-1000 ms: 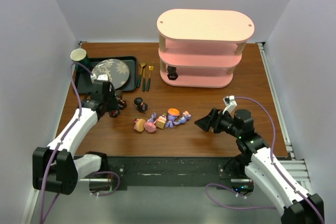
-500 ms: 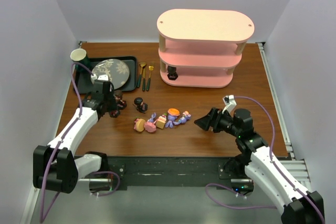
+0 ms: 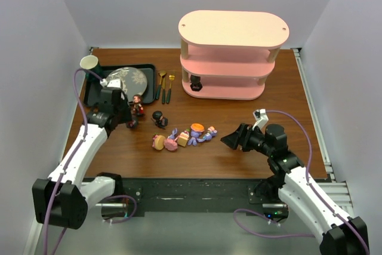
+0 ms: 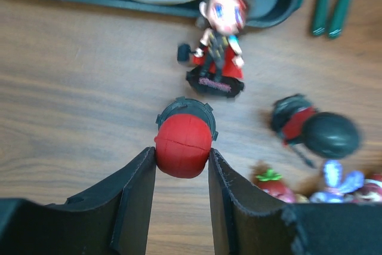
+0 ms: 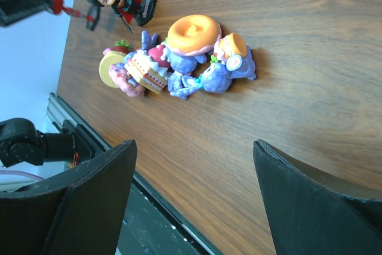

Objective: Place and organize the plastic toys onto the shelf

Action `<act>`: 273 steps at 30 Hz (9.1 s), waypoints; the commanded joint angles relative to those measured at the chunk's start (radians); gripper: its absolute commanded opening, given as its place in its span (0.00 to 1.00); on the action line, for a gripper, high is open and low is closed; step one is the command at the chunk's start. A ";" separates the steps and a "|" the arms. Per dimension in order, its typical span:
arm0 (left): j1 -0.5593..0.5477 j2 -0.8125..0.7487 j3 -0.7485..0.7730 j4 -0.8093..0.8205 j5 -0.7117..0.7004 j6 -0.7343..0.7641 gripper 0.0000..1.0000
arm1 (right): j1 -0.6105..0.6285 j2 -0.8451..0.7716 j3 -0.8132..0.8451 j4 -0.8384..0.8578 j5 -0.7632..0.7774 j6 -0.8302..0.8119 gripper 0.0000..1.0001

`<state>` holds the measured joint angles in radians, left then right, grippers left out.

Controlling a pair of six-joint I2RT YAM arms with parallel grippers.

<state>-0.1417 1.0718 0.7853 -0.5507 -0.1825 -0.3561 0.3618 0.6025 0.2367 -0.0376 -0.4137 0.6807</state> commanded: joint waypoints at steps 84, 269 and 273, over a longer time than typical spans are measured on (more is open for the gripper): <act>-0.785 0.605 0.634 0.247 -0.106 -0.193 0.15 | -0.175 0.876 0.021 1.335 -0.185 0.422 0.49; -0.825 0.626 -0.008 1.592 -0.314 -0.072 0.04 | -0.139 0.876 -0.005 1.267 -0.088 0.395 0.66; -0.823 0.662 0.031 1.600 -0.347 -0.003 0.04 | -0.155 0.795 -0.014 1.135 -0.065 0.318 0.75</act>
<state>-0.9592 1.7000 0.7582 0.9699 -0.4679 -0.4580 0.2173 1.4769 0.2352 1.2018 -0.5190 1.0954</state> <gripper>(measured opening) 0.425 0.707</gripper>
